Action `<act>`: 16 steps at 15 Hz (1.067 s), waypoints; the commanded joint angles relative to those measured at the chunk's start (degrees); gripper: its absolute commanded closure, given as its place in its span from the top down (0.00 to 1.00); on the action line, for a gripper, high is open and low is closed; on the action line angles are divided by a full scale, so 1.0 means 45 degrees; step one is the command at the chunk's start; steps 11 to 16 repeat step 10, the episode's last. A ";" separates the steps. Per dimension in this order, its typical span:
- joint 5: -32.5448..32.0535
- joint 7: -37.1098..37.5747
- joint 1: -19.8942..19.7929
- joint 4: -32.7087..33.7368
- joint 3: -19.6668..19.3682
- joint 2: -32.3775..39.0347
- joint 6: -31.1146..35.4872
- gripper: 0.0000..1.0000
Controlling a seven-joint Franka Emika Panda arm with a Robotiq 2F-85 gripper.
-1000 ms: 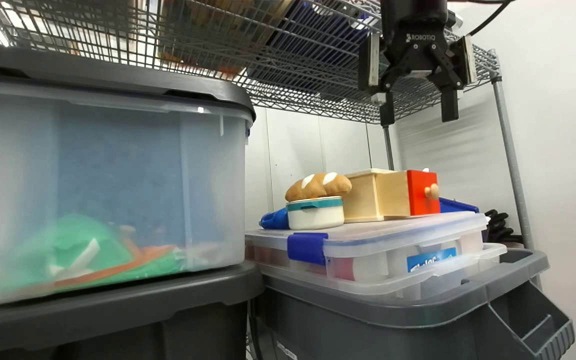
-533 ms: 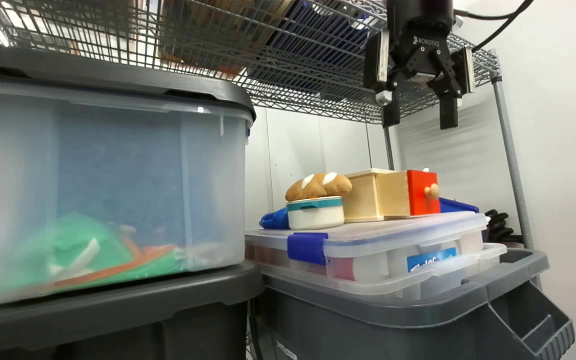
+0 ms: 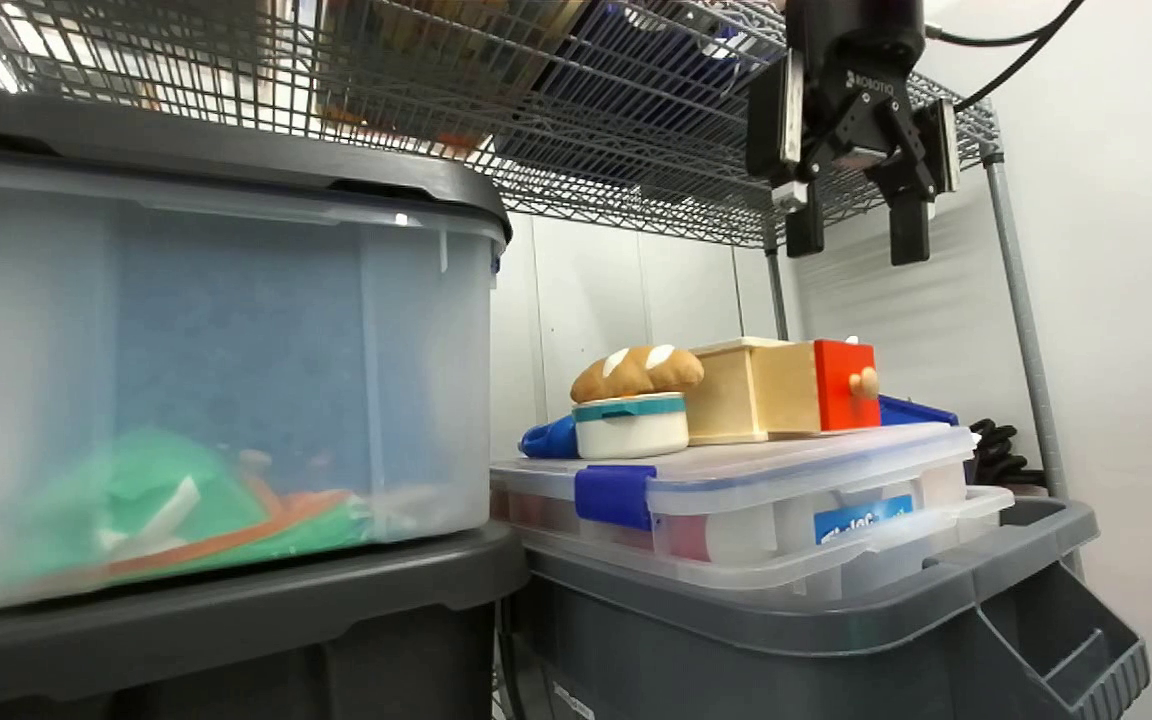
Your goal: Pick up the bread and put it in the bowl
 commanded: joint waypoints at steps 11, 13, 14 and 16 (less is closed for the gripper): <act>0.0014 -0.0057 -0.0020 -0.0271 0.0031 -0.0441 -0.0024 1.00; 0.0014 -0.0057 -0.0020 -0.0271 0.0031 -0.0441 -0.0024 1.00; 0.0014 -0.0057 -0.0020 -0.0271 0.0031 -0.0441 -0.0024 1.00; 0.0014 -0.0057 -0.0020 -0.0271 0.0031 -0.0441 -0.0024 1.00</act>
